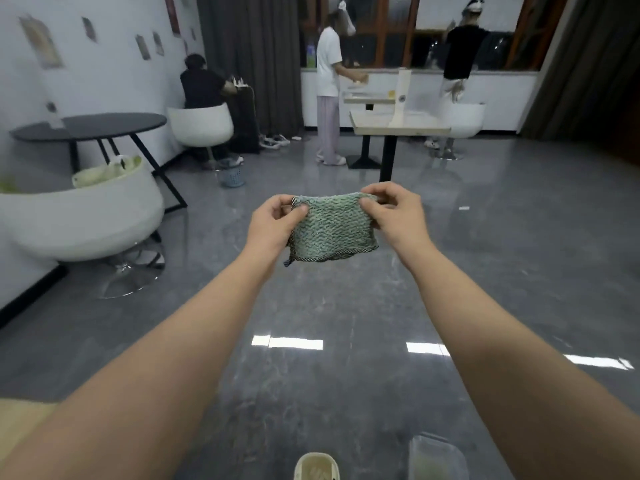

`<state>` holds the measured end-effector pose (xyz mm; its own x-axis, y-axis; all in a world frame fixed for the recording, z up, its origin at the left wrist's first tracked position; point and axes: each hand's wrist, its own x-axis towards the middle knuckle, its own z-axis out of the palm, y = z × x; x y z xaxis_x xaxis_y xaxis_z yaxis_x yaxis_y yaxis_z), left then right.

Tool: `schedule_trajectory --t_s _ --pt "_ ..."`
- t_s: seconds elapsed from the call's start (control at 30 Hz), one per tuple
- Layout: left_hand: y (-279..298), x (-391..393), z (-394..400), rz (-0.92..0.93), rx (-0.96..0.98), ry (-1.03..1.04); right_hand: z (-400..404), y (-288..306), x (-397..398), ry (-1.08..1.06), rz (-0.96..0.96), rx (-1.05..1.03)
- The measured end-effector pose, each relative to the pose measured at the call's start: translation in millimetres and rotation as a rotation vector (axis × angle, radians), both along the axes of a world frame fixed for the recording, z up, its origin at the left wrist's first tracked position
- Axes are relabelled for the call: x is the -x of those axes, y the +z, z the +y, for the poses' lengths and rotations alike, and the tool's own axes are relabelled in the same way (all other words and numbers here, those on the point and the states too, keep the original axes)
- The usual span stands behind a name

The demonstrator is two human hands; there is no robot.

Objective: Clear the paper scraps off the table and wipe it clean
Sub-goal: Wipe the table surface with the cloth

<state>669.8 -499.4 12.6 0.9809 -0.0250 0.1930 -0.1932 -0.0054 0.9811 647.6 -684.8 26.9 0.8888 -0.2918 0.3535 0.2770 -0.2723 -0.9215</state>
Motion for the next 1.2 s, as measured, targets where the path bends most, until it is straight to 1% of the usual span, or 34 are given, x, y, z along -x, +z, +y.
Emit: schedule_trajectory --t_s 0.17,0.27,0.4,0.5,0.63,0.77,0.9,1.03,1.2 --pt "143 26 44 -0.022 -0.091 0.032 35 135 9 0.13 -0.05 0.025" --pt "216 48 72 -0.05 -0.099 0.101 59 205 15 0.214 -0.09 0.043" --pt "292 94 105 -0.116 -0.077 0.23 97 284 30 0.335 -0.155 0.062" --pt "333 131 132 -0.132 -0.044 0.331 130 328 44 0.433 -0.201 0.082" --pt "367 172 173 -0.145 -0.021 0.469 179 362 65 0.553 -0.237 0.105" --pt "388 210 215 -0.188 -0.032 0.574 230 382 87 0.647 -0.279 0.141" --pt "399 243 269 -0.192 -0.018 0.633 291 392 107 0.735 -0.249 0.113" --pt "405 272 323 -0.219 -0.018 0.685 352 401 127 0.794 -0.283 0.114" --pt "399 306 388 -0.192 -0.05 0.774 427 396 147 0.901 -0.24 0.058"
